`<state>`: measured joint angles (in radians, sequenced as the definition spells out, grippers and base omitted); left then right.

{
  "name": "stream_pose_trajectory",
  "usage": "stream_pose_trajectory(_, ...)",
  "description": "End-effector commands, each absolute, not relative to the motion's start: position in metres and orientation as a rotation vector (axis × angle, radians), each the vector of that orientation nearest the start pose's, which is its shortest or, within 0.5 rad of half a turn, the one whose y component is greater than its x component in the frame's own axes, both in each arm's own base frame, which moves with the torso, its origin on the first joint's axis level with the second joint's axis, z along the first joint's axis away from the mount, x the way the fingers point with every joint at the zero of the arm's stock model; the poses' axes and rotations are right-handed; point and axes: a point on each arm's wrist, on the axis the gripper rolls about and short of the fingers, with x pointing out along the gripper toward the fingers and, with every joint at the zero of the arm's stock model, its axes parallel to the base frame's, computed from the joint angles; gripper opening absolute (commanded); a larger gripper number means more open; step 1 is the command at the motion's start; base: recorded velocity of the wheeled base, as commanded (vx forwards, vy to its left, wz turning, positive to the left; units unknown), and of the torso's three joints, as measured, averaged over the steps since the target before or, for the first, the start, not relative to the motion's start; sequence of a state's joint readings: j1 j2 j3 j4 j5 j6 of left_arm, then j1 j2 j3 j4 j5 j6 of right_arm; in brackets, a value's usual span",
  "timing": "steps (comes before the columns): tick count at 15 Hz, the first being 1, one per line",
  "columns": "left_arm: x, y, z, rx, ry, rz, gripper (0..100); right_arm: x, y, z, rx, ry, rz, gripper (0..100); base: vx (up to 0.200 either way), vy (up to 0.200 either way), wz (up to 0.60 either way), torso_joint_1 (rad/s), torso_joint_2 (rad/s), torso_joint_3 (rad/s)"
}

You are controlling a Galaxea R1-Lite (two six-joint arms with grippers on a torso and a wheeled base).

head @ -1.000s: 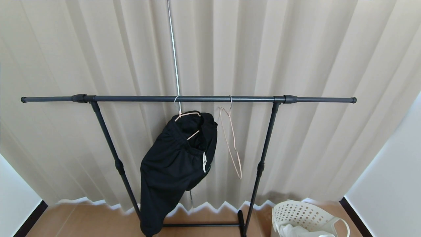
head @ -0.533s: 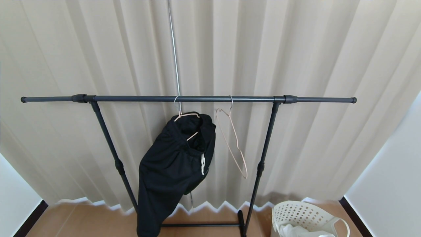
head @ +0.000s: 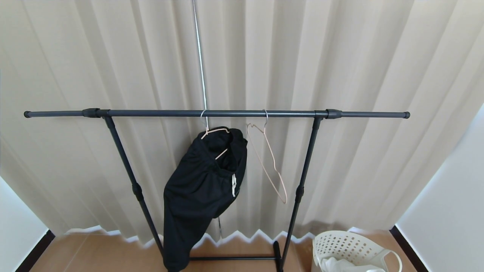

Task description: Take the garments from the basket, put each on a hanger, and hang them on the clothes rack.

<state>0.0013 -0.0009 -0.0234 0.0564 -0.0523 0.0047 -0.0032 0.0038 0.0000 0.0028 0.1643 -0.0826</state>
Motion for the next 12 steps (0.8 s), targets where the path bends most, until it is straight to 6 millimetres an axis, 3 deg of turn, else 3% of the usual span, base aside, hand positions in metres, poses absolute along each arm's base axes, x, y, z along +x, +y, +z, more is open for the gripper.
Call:
stream_pose_trajectory(1,-0.0247,-0.0012,0.076,0.004,0.034,-0.051,100,-0.0226,0.0037,0.0753,-0.082,0.003,0.161,100,0.0,0.0,0.0,0.0,0.0,0.0)
stream_pose_trajectory(12,-0.0247,-0.0012,0.076,0.001,0.034,-0.051,100,-0.0226,0.0037,0.0753,-0.079,0.003,0.161,100,0.0,0.0,0.0,-0.012,0.03,0.017)
